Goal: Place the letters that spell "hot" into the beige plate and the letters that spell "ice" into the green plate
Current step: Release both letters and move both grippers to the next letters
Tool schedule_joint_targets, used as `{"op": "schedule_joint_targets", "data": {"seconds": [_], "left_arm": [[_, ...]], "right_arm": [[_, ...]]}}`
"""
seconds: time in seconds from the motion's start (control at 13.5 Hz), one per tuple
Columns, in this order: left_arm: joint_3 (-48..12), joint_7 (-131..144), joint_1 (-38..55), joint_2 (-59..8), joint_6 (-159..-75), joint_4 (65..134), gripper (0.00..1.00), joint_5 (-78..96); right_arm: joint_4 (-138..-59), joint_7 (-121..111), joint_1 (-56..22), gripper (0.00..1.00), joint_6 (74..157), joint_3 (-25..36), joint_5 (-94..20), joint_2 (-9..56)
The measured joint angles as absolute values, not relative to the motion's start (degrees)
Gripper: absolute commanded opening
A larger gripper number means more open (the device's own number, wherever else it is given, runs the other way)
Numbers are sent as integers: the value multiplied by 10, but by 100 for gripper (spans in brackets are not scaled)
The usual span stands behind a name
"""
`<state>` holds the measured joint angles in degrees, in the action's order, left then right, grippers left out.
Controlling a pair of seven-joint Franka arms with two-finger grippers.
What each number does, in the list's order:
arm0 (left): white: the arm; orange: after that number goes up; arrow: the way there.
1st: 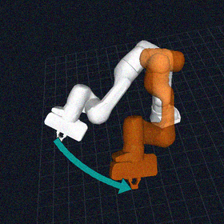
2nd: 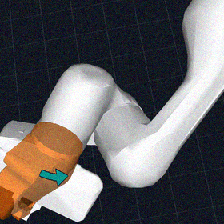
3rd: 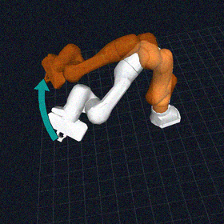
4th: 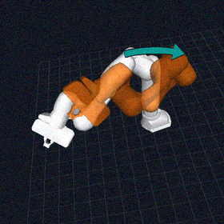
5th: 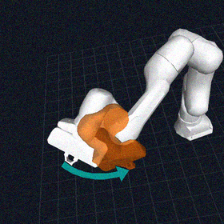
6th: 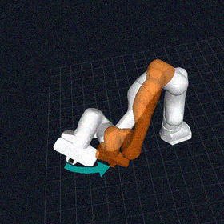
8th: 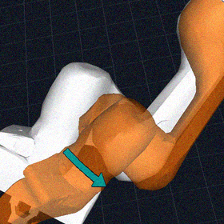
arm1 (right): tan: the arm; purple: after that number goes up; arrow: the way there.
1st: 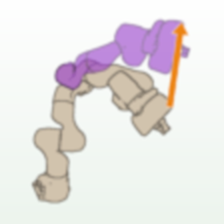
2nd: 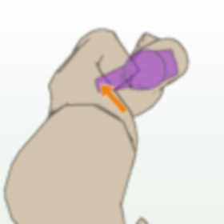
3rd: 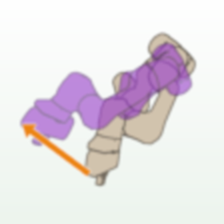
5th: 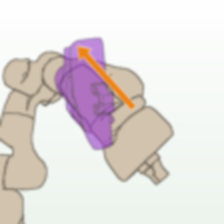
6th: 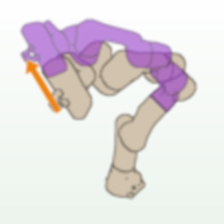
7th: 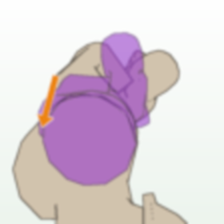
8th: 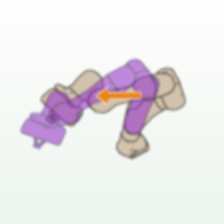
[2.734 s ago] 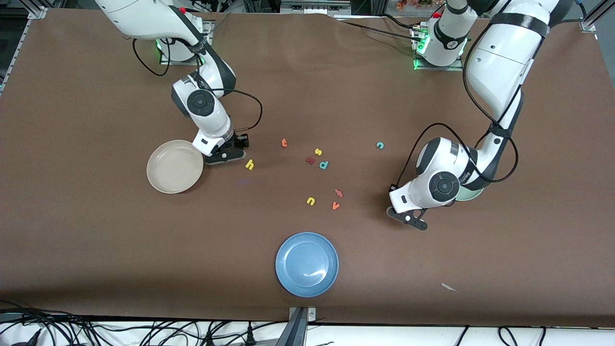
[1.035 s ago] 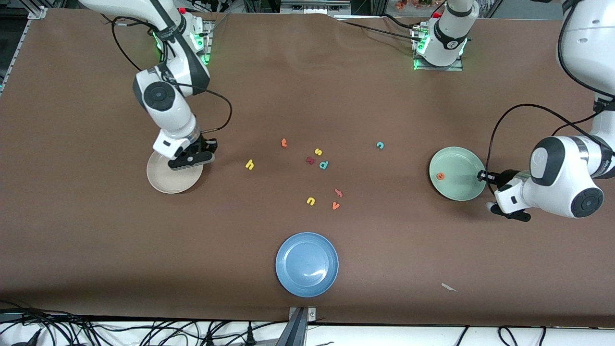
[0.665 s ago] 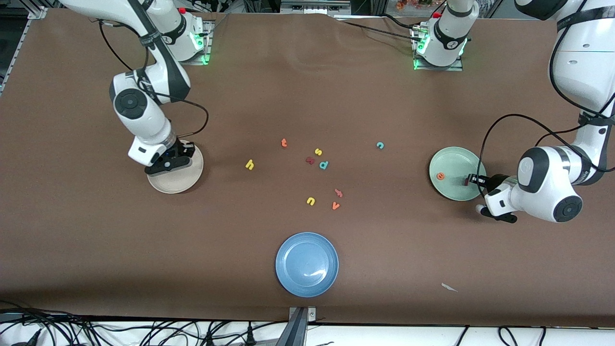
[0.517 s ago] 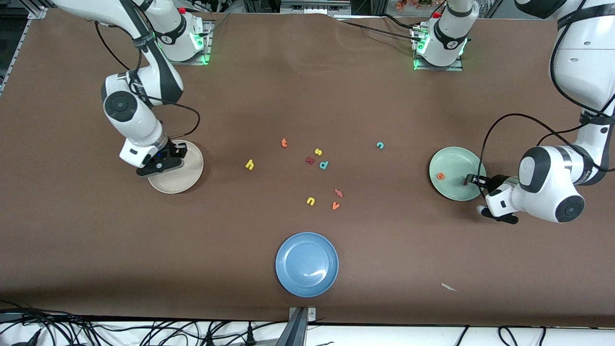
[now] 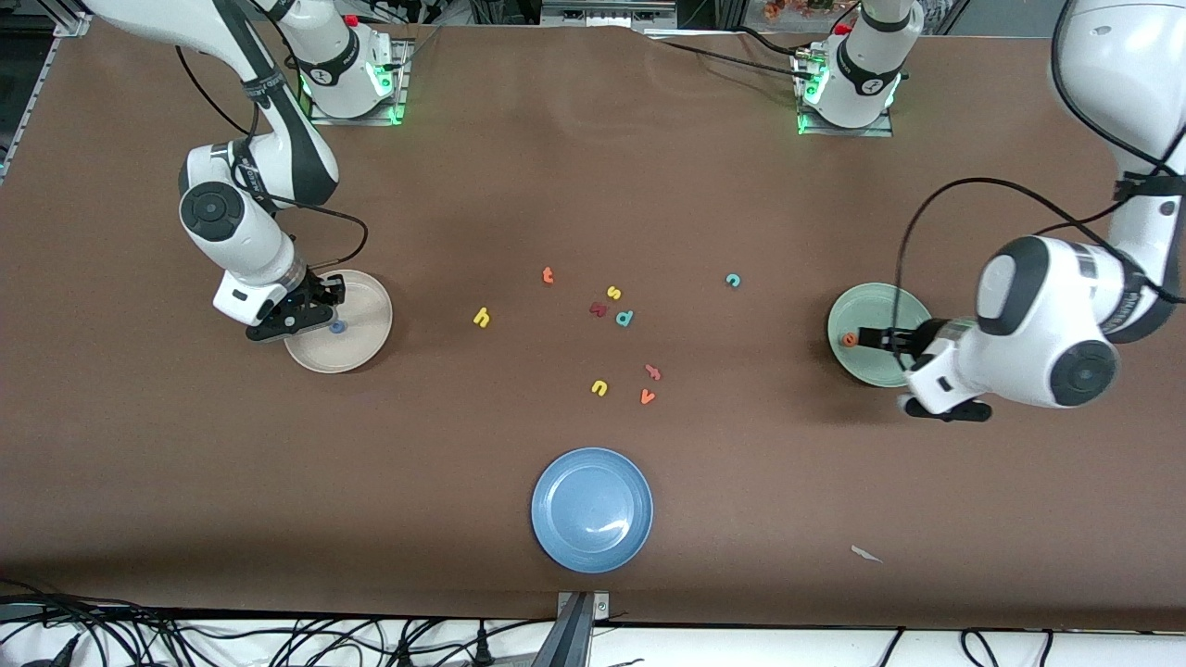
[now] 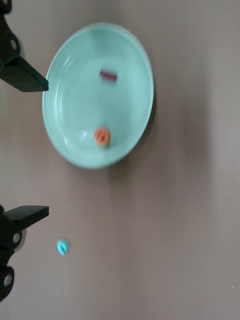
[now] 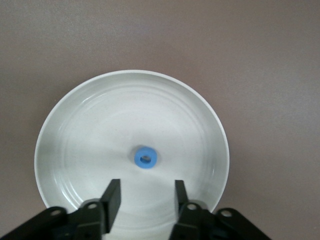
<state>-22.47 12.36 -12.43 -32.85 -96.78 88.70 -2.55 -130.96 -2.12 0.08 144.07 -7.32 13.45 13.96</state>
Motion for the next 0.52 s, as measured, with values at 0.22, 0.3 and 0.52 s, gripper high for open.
{"op": "schedule_joint_targets", "data": {"seconds": [0.22,0.3,0.52], "left_arm": [[-266,292,-117,-330,-1047,929,100,-25],[-272,341,-115,-331,-1076,953,100,-25],[-283,458,-116,-332,-1165,1030,100,-25]], "right_arm": [[-1310,-21,1,70,1441,-74,132,140],[-1310,-19,1,69,1441,-76,125,140],[-1310,11,-1,69,1441,-119,81,141]]}}
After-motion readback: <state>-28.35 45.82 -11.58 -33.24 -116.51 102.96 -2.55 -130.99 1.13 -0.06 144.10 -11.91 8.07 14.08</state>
